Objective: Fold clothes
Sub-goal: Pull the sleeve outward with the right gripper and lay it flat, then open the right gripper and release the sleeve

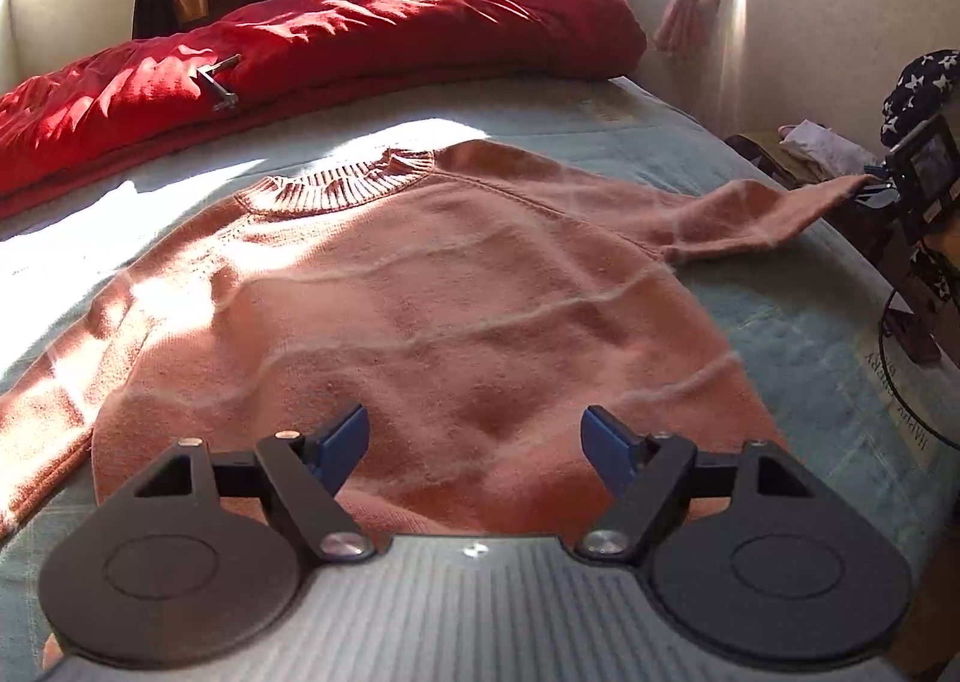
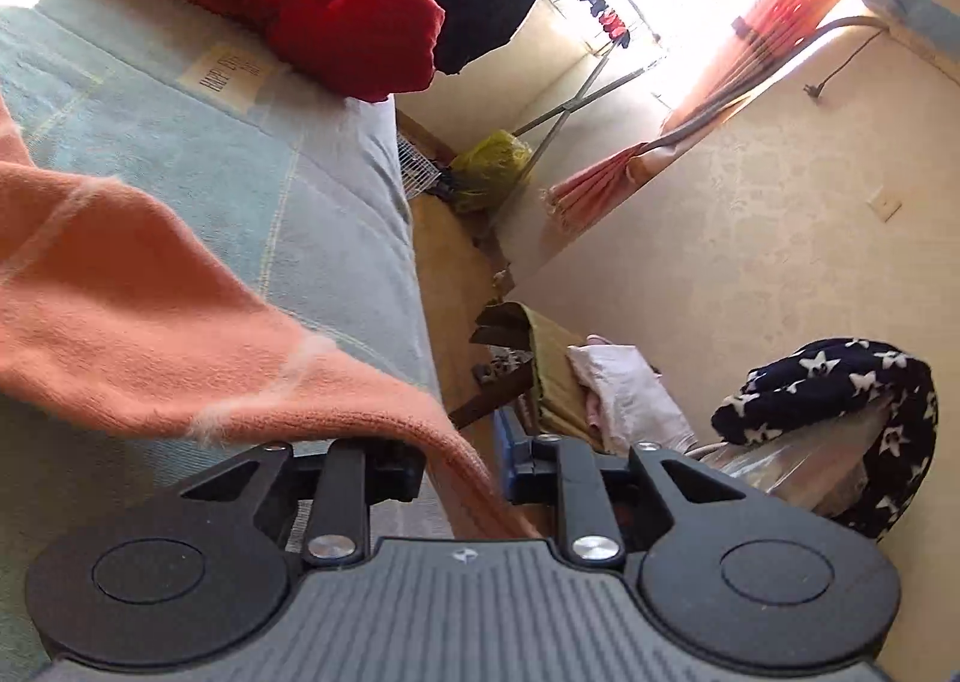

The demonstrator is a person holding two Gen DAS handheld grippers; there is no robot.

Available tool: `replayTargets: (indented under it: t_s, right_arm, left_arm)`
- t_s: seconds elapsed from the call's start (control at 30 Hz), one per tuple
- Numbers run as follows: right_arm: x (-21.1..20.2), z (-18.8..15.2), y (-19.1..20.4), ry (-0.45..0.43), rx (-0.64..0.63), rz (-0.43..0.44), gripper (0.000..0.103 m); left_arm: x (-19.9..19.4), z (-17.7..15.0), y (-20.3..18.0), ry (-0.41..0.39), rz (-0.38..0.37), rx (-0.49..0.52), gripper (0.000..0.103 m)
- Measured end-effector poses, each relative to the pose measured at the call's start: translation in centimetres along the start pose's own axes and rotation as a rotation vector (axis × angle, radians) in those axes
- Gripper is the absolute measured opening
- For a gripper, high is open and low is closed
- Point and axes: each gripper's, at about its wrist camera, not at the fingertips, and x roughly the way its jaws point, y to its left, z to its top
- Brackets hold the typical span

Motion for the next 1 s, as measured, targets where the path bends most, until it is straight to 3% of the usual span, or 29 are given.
replayTargets:
  t_s: [0.07, 0.2, 0.27, 0.37, 0.47, 0.6, 0.77, 0.83, 0.93, 1.0]
  right_arm:
    - [1.4, 0.0, -0.3, 0.023, -0.018, -0.026, 0.047]
    - [3.1, -0.9, -1.2, 0.094, -0.015, -0.069, 0.049]
    - [3.6, -1.7, -2.1, 0.129, 0.009, -0.093, 0.055]
    - [4.1, -3.0, -3.9, 0.189, 0.083, -0.114, 0.061]
    - [3.9, -3.7, -5.9, 0.219, 0.241, -0.061, 0.061]
    - [2.1, -2.8, -6.7, 0.136, 0.453, 0.192, 0.068]
    - [2.0, -0.1, -5.0, 0.031, 0.768, 0.750, 0.069]
    - [2.4, 1.3, -3.2, 0.026, 0.830, 0.909, 0.066]
    - [2.6, 3.7, 0.2, 0.089, 0.775, 0.945, 0.058]
    - [2.7, 5.2, 2.6, 0.132, 0.739, 0.968, 0.058]
  left_arm:
    - [-0.2, -0.2, 0.1, 0.001, 0.003, -0.005, 0.078]
    - [-0.7, -0.5, 0.9, 0.000, 0.025, -0.030, 0.078]
    - [-0.6, -0.6, 1.4, 0.002, 0.035, -0.045, 0.078]
    - [-0.4, -0.6, 1.6, 0.008, 0.045, -0.056, 0.078]
    - [0.0, -0.5, 1.3, 0.010, 0.031, -0.048, 0.078]
    - [0.4, -0.5, 0.4, 0.014, 0.013, -0.028, 0.078]
    - [0.0, -0.8, -0.3, 0.015, 0.015, -0.019, 0.078]
    - [-0.4, -1.0, -0.3, 0.014, 0.024, -0.025, 0.078]
    - [-1.1, -1.5, -0.1, 0.009, 0.043, -0.038, 0.078]
    - [-1.5, -1.8, 0.1, 0.006, 0.055, -0.047, 0.078]
